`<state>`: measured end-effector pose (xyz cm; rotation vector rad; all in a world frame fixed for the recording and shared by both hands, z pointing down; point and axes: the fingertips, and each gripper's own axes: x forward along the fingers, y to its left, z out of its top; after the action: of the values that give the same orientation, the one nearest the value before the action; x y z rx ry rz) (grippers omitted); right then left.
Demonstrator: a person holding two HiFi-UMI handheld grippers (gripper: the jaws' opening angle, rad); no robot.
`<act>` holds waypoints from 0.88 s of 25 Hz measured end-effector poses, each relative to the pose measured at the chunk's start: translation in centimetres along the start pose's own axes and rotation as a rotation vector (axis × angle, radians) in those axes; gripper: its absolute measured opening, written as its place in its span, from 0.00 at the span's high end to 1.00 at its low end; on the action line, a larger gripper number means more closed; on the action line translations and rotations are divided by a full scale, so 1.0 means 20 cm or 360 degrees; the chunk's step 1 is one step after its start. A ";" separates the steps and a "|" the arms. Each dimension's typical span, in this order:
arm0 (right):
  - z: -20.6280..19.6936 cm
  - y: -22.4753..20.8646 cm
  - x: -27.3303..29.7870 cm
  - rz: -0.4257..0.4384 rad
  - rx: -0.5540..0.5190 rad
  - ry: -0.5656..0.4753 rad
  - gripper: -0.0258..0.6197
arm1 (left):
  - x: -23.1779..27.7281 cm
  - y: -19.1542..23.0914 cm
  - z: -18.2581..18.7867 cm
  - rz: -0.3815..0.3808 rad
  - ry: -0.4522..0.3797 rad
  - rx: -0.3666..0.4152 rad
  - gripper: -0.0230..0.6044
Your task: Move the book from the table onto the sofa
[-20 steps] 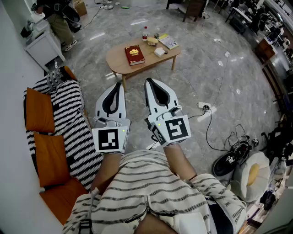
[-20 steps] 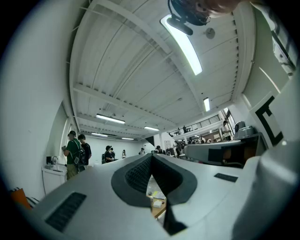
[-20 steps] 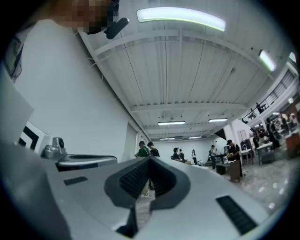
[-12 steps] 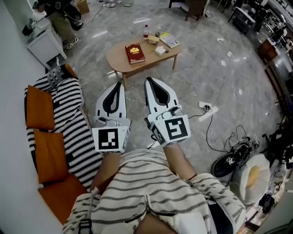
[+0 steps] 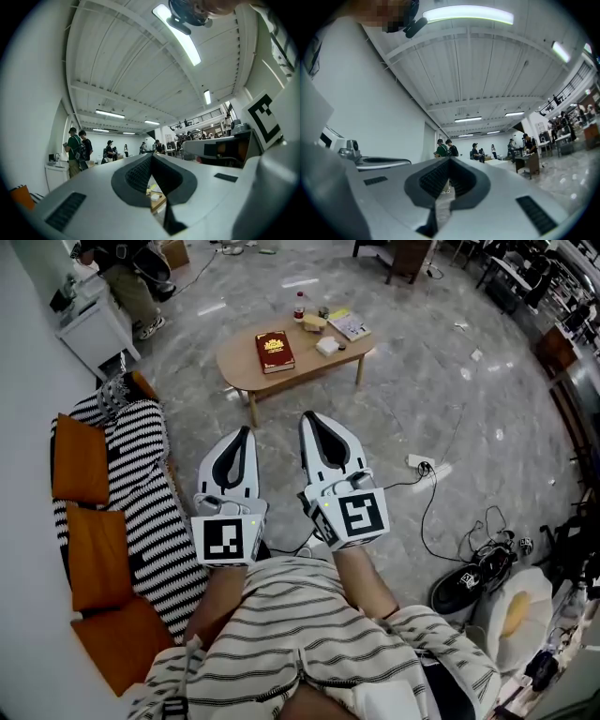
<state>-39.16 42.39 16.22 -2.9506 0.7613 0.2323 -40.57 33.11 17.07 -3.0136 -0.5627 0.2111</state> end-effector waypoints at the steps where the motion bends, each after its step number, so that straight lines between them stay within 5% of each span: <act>1: -0.01 -0.02 0.01 -0.0005 0.0007 0.0006 0.94 | 0.02 0.00 -0.01 0.0003 0.0012 0.0004 0.95; 11: -0.19 -0.18 0.39 -0.0031 0.0011 0.0079 0.94 | 0.38 0.18 -0.21 -0.0023 0.0051 -0.0057 0.95; 22: -0.26 -0.31 1.18 -0.0060 -0.0015 0.0105 0.94 | 1.04 0.71 -0.30 -0.0090 0.0029 -0.0102 0.95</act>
<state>-15.06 35.88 17.69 -2.9920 0.7130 0.1372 -15.46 27.17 19.13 -3.0527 -0.6651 0.1650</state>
